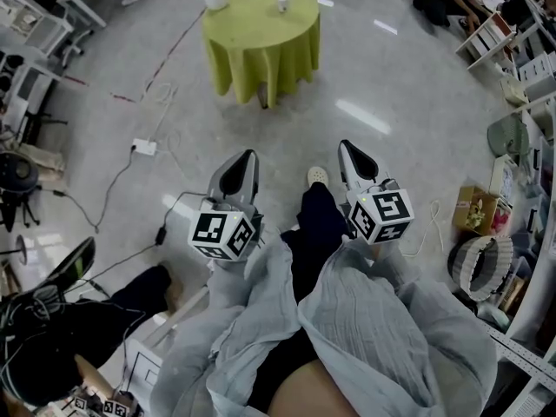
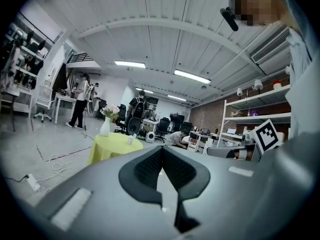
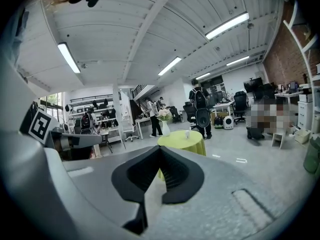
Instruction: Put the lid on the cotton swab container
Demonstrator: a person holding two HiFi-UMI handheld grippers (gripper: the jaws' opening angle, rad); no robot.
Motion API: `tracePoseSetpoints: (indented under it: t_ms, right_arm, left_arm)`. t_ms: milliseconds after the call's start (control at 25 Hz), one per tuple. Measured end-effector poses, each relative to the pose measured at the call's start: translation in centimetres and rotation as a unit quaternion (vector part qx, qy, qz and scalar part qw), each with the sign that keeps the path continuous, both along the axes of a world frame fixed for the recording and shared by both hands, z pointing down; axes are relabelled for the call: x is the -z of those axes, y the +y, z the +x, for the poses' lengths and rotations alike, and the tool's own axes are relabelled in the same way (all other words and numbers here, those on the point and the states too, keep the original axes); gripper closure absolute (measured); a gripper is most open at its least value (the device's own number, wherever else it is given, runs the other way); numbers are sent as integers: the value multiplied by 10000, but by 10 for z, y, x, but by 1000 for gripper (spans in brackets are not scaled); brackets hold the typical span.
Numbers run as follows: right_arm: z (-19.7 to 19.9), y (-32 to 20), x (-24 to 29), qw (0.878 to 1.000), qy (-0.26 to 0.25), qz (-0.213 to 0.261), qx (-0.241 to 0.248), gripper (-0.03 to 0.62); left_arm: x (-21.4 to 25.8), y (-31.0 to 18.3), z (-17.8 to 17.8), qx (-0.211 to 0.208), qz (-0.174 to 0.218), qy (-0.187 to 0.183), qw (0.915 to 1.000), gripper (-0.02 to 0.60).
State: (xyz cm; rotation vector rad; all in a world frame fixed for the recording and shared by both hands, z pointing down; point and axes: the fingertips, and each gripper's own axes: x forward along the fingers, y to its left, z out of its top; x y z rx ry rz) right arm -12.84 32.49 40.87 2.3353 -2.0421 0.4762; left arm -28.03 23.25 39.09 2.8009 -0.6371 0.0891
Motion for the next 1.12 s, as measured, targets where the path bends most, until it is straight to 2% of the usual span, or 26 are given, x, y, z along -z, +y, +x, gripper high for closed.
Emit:
tracePoseSetpoints:
  t_ms: [680, 1120]
  right_arm:
    - [83, -91, 5, 9995, 35, -42, 322, 592]
    - [130, -127, 4, 9984, 5, -120, 553, 592]
  left_arm:
    - [6, -82, 90, 114, 65, -54, 9999, 563]
    - [5, -110, 137, 269, 12, -56, 9996, 565]
